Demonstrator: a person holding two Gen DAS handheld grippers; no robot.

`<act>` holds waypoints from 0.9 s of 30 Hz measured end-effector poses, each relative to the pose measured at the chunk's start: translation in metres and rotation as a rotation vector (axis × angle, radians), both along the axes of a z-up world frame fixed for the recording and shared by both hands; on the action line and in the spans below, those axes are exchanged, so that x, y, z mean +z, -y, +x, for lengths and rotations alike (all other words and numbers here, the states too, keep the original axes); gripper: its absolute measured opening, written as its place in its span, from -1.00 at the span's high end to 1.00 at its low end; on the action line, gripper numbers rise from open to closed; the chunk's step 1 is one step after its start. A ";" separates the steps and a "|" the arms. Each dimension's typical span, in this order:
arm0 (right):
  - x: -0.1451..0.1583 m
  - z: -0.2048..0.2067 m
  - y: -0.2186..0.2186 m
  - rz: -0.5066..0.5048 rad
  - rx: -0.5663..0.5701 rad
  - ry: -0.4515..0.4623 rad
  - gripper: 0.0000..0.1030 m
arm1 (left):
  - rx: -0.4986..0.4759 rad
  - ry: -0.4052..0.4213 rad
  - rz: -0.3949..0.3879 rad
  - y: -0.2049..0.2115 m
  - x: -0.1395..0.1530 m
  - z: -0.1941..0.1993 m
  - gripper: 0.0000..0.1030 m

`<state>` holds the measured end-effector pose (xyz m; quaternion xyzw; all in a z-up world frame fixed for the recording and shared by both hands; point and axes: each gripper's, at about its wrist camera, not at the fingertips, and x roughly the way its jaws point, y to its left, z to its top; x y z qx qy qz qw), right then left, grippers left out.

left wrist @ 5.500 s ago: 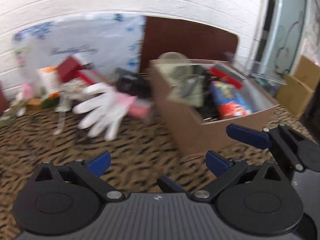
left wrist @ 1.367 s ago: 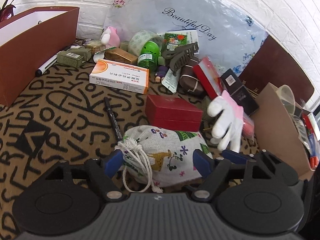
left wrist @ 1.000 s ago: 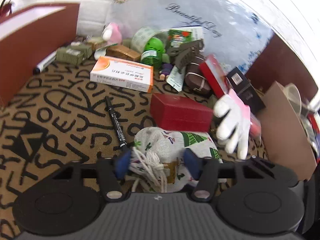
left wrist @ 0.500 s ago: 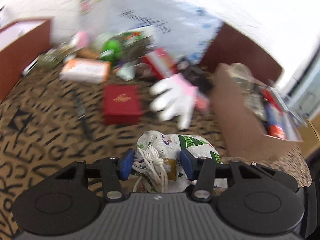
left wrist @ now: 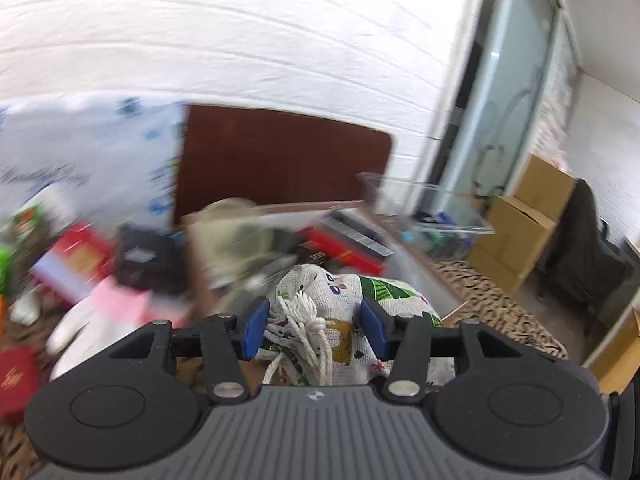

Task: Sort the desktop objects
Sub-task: 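Carry the pouch into the cardboard box and open both grippers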

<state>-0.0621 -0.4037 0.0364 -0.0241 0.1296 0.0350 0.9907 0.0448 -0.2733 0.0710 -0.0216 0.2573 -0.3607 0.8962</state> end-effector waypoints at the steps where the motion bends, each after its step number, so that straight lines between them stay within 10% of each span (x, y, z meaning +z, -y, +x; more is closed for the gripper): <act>1: 0.000 0.001 0.009 0.005 -0.029 0.006 0.12 | -0.022 0.008 0.002 0.012 0.001 0.002 -0.02; 12: -0.019 0.035 0.093 -0.032 -0.217 -0.040 0.12 | -0.085 -0.039 0.006 0.108 -0.030 0.054 -0.02; 27: -0.046 0.095 0.099 -0.085 -0.195 -0.128 0.05 | -0.010 -0.085 0.011 0.119 -0.054 0.087 -0.37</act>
